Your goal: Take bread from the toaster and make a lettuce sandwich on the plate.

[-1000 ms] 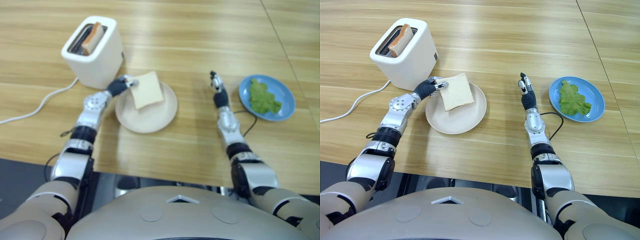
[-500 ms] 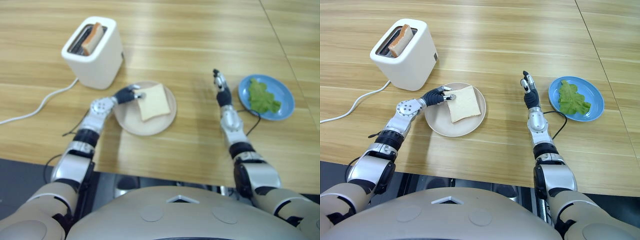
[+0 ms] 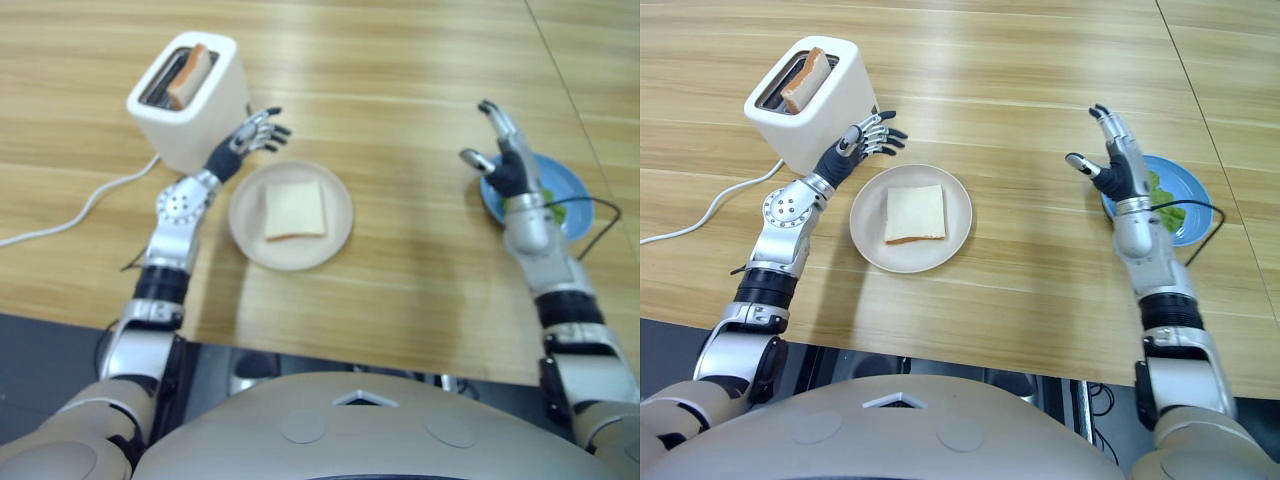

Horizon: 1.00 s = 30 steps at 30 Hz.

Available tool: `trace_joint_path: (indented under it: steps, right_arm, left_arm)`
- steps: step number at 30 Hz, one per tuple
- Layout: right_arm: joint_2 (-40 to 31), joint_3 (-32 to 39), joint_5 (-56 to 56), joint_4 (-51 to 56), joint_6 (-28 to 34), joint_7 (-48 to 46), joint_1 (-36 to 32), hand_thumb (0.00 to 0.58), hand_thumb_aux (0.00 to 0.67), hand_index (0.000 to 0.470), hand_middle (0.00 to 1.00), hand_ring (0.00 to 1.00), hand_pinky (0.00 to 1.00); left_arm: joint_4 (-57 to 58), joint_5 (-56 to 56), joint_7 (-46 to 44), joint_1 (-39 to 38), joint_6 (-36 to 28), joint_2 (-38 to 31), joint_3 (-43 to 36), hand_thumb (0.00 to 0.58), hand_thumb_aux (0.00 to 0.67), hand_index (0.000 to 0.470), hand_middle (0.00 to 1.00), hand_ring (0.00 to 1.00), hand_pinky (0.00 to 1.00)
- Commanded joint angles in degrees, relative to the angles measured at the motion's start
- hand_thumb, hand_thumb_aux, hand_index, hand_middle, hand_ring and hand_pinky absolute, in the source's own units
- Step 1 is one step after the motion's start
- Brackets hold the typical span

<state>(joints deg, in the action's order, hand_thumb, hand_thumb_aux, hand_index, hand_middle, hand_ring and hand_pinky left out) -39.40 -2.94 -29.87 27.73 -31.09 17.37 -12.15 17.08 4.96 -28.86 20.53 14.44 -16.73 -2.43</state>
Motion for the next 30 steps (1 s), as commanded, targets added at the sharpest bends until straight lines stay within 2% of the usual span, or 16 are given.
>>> trace_joint_path:
  steps: [1, 4, 8, 18, 26, 27, 28, 29, 30]
  right_arm:
    - [-8.91, 0.71, -11.89, -0.53, 7.29, 4.62, 1.19, 0.0, 0.0, 0.0, 0.0, 0.0, 0.0]
    - [-15.56, 6.16, -20.5, 7.6, 11.91, 8.29, -1.28, 0.0, 0.0, 0.0, 0.0, 0.0, 0.0]
    - [-18.35, 15.4, -28.98, 20.22, 15.63, 11.06, -6.96, 0.0, 0.0, 0.0, 0.0, 0.0, 0.0]
    - [-16.05, 27.8, -31.52, 39.33, 16.91, 13.9, -14.4, 0.0, 0.0, 0.0, 0.0, 0.0, 0.0]
    - [-13.99, 32.19, -29.96, 44.68, 16.94, 13.24, -15.61, 0.0, 0.0, 0.0, 0.0, 0.0, 0.0]
    - [-13.84, 32.32, -29.53, 44.87, 16.77, 13.03, -15.59, 0.438, 0.339, 0.233, 0.0, 0.0, 0.0]
    - [-13.76, 32.45, -29.05, 44.97, 16.64, 12.92, -15.61, 0.508, 0.434, 0.298, 0.0, 0.0, 0.0]
    - [-13.75, 32.45, -28.47, 44.86, 16.4, 12.86, -15.63, 0.508, 0.434, 0.298, 0.0, 0.0, 0.0]
    - [-13.8, 32.41, -27.88, 44.68, 16.13, 13.03, -15.66, 0.557, 0.536, 0.368, 0.0, 0.0, 0.0]
  left_arm:
    - [-1.18, 0.88, -0.38, -1.26, -1.52, -0.01, 0.44, 0.0, 0.0, 0.0, 0.0, 0.0, 0.0]
    - [0.44, 0.51, 0.13, -1.48, -1.7, 0.0, 0.52, 0.0, 0.0, 0.0, 0.0, 0.0, 0.0]
    - [2.19, 0.61, 0.86, -1.64, -2.15, 0.34, 0.99, 0.0, 0.0, 0.0, 0.0, 0.0, 0.0]
    - [3.14, -0.6, 1.59, -2.34, -2.37, 0.31, 0.42, 0.0, 0.0, 0.0, 0.0, 0.0, 0.0]
    - [3.39, -1.5, 2.05, -2.21, -2.77, 0.18, 0.02, 0.0, 0.0, 0.0, 0.0, 0.0, 0.0]
    - [3.38, -1.53, 2.07, -2.27, -2.81, 0.14, 0.03, 0.0, 0.0, 0.0, 0.0, 0.0, 0.0]
    - [3.46, -1.56, 2.1, -2.28, -2.85, 0.1, 0.07, 0.0, 0.0, 0.0, 0.0, 0.0, 0.0]
    - [3.63, -1.57, 2.13, -2.22, -2.88, 0.06, 0.13, 0.0, 0.0, 0.0, 0.0, 0.0, 0.0]
    - [3.83, -1.61, 2.22, -2.13, -2.92, 0.02, 0.2, 0.0, 0.0, 0.0, 0.0, 0.0, 0.0]
